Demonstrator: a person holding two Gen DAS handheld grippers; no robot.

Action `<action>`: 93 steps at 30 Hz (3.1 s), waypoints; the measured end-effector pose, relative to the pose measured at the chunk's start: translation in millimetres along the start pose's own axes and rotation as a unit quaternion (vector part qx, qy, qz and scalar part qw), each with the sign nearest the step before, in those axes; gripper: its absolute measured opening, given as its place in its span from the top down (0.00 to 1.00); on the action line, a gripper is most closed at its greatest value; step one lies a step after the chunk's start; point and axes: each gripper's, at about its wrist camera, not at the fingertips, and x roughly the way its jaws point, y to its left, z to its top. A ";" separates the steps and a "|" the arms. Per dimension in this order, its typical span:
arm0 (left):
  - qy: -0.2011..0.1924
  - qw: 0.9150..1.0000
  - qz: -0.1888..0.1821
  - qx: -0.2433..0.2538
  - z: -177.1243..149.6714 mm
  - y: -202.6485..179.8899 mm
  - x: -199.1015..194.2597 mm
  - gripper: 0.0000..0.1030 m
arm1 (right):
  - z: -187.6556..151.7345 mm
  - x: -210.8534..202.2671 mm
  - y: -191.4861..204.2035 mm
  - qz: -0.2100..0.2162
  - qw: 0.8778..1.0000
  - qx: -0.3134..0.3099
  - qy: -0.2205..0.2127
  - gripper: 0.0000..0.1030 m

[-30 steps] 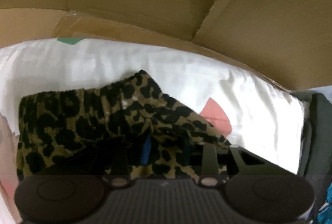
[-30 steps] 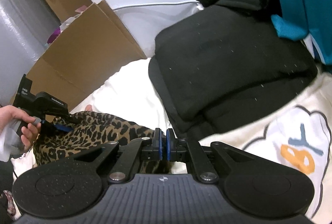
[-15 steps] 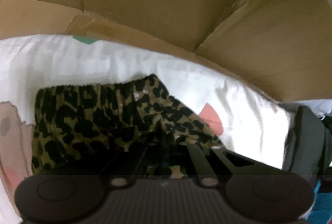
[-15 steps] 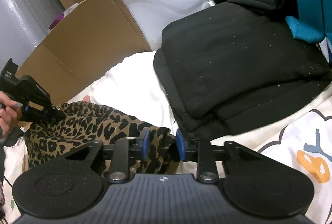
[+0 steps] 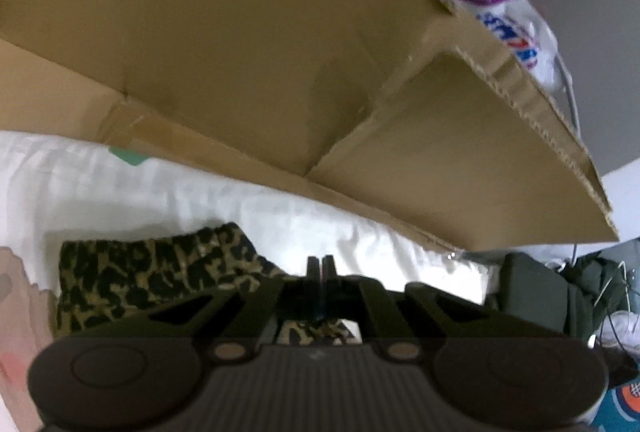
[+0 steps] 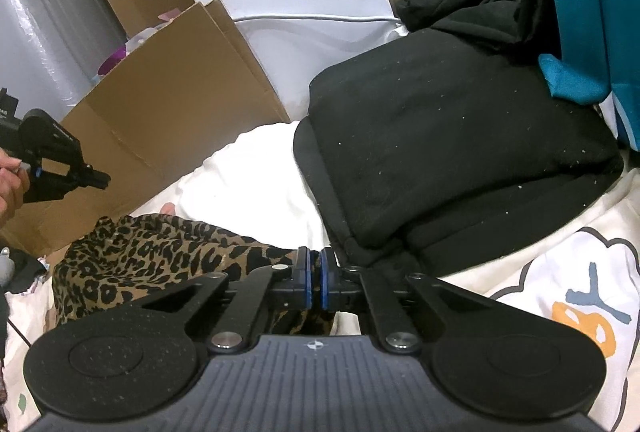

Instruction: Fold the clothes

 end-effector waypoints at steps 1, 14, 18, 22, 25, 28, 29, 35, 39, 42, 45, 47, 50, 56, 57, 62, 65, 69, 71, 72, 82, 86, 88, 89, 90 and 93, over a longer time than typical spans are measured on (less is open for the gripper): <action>0.013 1.000 -0.001 0.006 -2.9 -2.8 4.4 1.00 | 0.1 0.8 -0.1 -0.001 1.000 0.001 0.002 0.97; 0.070 0.996 0.057 0.003 -32.8 -4.0 51.8 0.62 | -1.7 0.8 -3.7 0.000 1.000 0.008 0.015 0.97; 0.073 0.995 0.065 -0.012 -36.4 5.2 65.6 0.66 | -3.1 2.2 -3.1 -0.002 1.000 0.006 0.018 0.97; 0.069 0.995 0.065 -0.031 -35.7 11.9 73.7 0.67 | -3.1 3.2 -3.1 -0.003 1.000 0.005 0.022 0.97; 0.059 0.995 0.057 -0.062 -29.3 18.1 74.4 0.67 | -3.8 4.1 -2.8 -0.004 1.000 0.003 0.025 0.97; 0.060 0.993 0.054 -0.087 -24.0 23.6 74.7 0.73 | -4.3 3.5 -2.4 -0.004 1.000 0.001 0.026 0.97; 0.062 0.993 0.060 -0.085 -23.4 24.6 75.4 0.82 | -4.4 3.4 -2.6 -0.004 1.000 0.001 0.026 0.97; 0.067 0.989 0.053 -0.123 -21.7 44.5 77.4 0.93 | -5.4 4.2 -3.1 -0.005 1.000 0.002 0.029 0.97; 0.064 0.987 0.043 -0.140 -21.6 52.0 78.0 0.93 | -6.7 3.9 -4.4 -0.004 0.999 0.000 0.033 0.97; 0.067 0.986 0.044 -0.145 -20.9 52.8 77.9 0.93 | -7.6 3.9 -5.9 -0.004 0.999 0.000 0.036 0.97; 0.074 0.986 0.048 -0.142 -19.3 51.6 77.6 0.92 | -7.6 4.2 -6.6 -0.003 0.999 0.000 0.037 0.97; 0.078 0.986 0.052 -0.138 -18.5 50.6 77.2 0.91 | -7.4 4.9 -6.9 -0.003 0.999 0.000 0.038 0.97; 0.085 0.986 0.060 -0.131 -17.7 46.1 77.0 0.86 | -7.7 6.4 -6.7 -0.004 0.999 -0.002 0.039 0.97; 0.096 0.987 0.076 -0.104 -18.7 30.5 79.5 0.57 | -7.8 8.0 -6.4 -0.004 0.999 -0.005 0.040 0.97; 0.098 0.987 0.079 -0.099 -18.9 27.7 80.1 0.55 | -7.8 8.1 -6.3 -0.005 0.999 -0.006 0.040 0.97; 0.097 0.988 0.095 -0.068 -23.4 18.9 80.1 0.60 | -8.2 7.7 -5.9 -0.005 0.999 -0.011 0.040 0.97; 0.098 0.988 0.098 -0.070 -27.0 23.3 75.5 0.66 | -8.7 7.4 -6.9 -0.005 0.999 -0.010 0.040 0.97; 0.100 0.988 0.095 -0.074 -28.0 31.1 73.2 0.73 | -9.7 8.4 -6.4 -0.006 0.999 -0.009 0.041 0.97; 0.100 0.987 0.095 -0.078 -27.3 34.2 73.1 0.74 | -9.5 8.6 -5.8 -0.006 0.999 -0.010 0.041 0.97; 0.099 0.987 0.096 -0.079 -27.5 35.0 72.1 0.75 | -9.4 8.5 -5.7 -0.006 0.999 -0.010 0.041 0.97; 0.077 0.992 0.067 -0.067 -33.3 45.3 45.1 1.00 | -9.7 3.5 -6.9 -0.005 0.999 -0.006 0.036 0.97; 0.048 0.997 0.053 -0.042 -34.5 40.2 22.5 1.00 | -8.4 -0.2 -6.7 -0.007 1.000 -0.005 0.027 1.00; 0.039 0.998 0.044 -0.034 -34.7 37.3 13.5 1.00 | -7.8 -2.1 -6.7 -0.008 1.000 -0.004 0.023 1.00; 0.036 0.998 0.040 -0.031 -35.2 29.5 13.1 1.00 | -7.5 -3.0 -6.6 -0.009 1.000 -0.004 0.021 1.00; 0.034 0.998 0.038 -0.030 -37.6 6.5 21.3 1.00 | -7.1 -4.0 -6.6 -0.009 1.000 -0.003 0.019 1.00; 0.032 0.999 0.030 -0.027 -42.5 -4.8 20.0 1.00 | -6.2 -6.3 -6.4 -0.011 1.000 -0.003 0.014 1.00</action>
